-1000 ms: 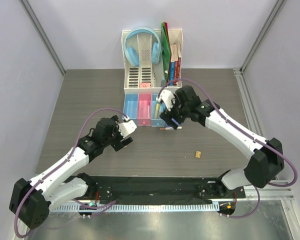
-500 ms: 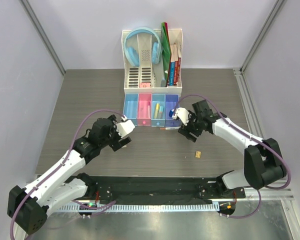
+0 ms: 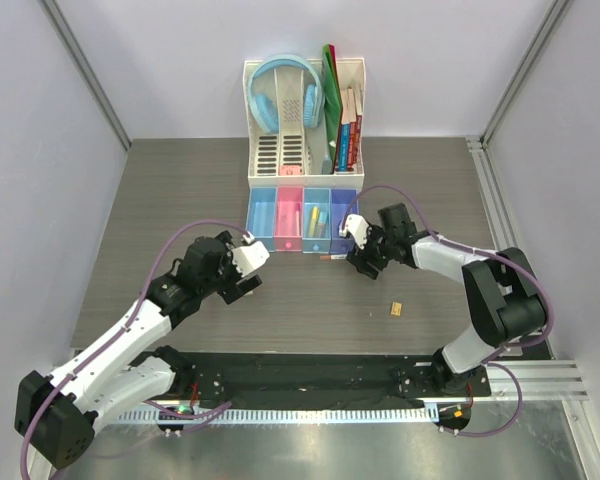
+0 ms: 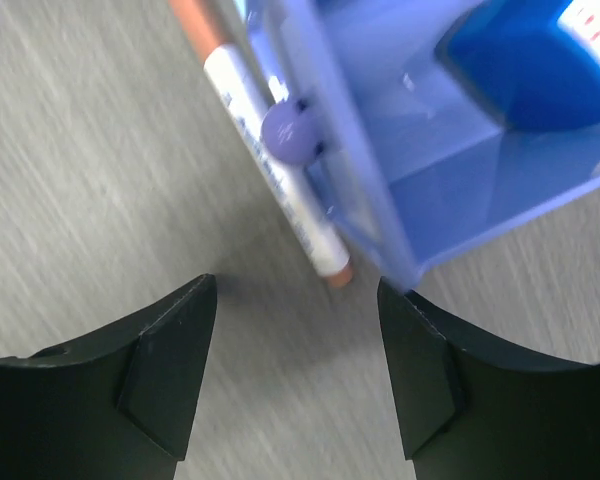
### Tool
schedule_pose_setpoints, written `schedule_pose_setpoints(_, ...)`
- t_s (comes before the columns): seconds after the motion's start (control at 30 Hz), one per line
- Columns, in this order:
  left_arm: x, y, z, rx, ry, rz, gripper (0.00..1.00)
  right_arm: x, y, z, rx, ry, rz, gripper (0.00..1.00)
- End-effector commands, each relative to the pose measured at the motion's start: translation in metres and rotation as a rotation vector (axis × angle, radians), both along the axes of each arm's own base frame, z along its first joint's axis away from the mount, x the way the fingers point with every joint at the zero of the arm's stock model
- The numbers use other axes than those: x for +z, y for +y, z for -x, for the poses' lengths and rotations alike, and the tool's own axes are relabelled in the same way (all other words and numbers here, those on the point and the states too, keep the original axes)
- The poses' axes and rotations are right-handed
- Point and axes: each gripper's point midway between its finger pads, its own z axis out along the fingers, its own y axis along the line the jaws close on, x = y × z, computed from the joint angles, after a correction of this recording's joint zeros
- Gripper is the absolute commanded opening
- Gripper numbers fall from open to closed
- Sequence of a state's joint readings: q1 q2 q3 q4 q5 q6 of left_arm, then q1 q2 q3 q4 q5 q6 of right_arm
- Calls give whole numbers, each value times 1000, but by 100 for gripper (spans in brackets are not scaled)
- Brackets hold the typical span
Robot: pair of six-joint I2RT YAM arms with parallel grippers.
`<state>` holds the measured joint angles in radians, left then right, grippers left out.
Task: Sort the stationery into containers
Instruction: Move the pen to the center of the board.
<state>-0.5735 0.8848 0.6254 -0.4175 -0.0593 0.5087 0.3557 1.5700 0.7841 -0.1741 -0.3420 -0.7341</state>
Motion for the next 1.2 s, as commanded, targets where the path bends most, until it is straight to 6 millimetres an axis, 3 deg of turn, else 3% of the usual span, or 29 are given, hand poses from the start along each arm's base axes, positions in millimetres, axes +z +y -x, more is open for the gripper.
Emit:
schedule_pose_setpoints(0.0, 4, 6, -3, 18, -29, -15, 92, 0, 14, -20, -7, -22, -97, 71)
schedule_pose_setpoints(0.13, 3, 10, -4, 28, -28, -20, 93, -3, 14, -27, 2, 46, -101, 71)
schedule_pose_setpoints(0.33, 4, 13, -6, 43, -22, -25, 93, -8, 20, -13, 51, 157, -115, 66)
schedule_pose_setpoints(0.5, 8, 14, -7, 48, -17, -29, 93, -5, 20, -3, 65, 194, -112, 49)
schedule_pose_setpoints(0.7, 12, 13, -7, 41, -21, -21, 93, -4, 15, 11, 60, 231, -93, 36)
schedule_pose_setpoints(0.93, 14, 14, -3, 37, -28, -9, 93, 0, 9, 33, 53, 249, -73, 5)
schedule_pose_setpoints(1.03, 16, 14, -2, 34, -35, -3, 93, 1, 5, 49, 62, 273, -53, 1)
schedule_pose_setpoints(1.17, 17, 15, 1, 29, -38, -3, 93, 17, 8, 71, 101, 266, -40, 1)
